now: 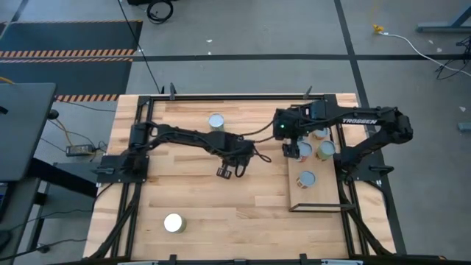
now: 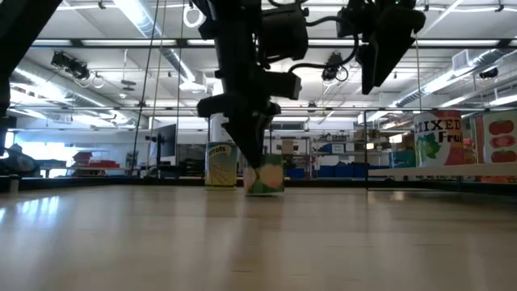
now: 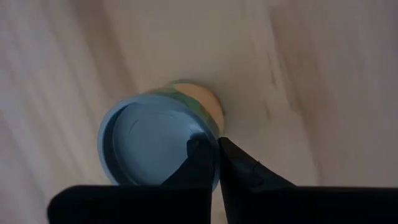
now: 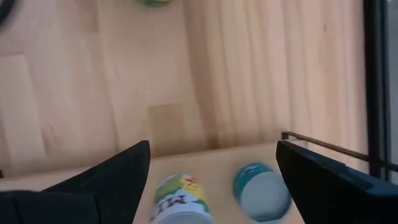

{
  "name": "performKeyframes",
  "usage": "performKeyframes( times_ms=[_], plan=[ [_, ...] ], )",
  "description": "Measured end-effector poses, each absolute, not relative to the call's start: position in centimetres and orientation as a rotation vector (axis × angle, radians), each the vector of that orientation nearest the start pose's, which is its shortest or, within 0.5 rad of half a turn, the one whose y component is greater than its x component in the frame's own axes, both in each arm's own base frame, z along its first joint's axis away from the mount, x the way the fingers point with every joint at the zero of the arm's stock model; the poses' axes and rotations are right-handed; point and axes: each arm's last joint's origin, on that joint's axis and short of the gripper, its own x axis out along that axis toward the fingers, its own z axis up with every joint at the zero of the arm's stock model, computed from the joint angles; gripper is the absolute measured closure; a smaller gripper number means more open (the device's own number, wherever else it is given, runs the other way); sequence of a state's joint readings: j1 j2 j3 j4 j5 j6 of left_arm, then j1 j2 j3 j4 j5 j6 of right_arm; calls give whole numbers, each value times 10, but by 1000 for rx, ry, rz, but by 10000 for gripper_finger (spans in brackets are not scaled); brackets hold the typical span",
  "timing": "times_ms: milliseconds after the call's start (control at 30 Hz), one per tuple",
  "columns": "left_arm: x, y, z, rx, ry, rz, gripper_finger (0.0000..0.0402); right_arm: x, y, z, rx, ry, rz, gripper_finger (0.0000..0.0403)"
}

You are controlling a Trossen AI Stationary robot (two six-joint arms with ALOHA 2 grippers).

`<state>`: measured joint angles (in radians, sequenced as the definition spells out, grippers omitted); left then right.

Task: Pick and place cans onto a shelf
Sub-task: Put the canned peaches on the shelf

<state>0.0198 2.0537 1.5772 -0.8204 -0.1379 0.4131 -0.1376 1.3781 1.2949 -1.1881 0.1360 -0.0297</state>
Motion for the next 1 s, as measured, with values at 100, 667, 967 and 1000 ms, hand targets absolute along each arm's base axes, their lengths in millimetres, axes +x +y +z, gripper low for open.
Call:
performKeyframes(
  times_ms=[100,667,967,1000],
  plan=[
    [415,7,182,416,1315,-127,378,244,-32,310,-5,1279,-220,48],
    [379,7,240,217,1331,-51,176,231,-32,308,6,1407,-244,20],
    [297,8,313,161,1198,91,204,237,-32,309,26,1348,-250,25],
    [282,9,314,160,1195,119,207,239,-31,309,47,1318,-261,25]
  ],
)
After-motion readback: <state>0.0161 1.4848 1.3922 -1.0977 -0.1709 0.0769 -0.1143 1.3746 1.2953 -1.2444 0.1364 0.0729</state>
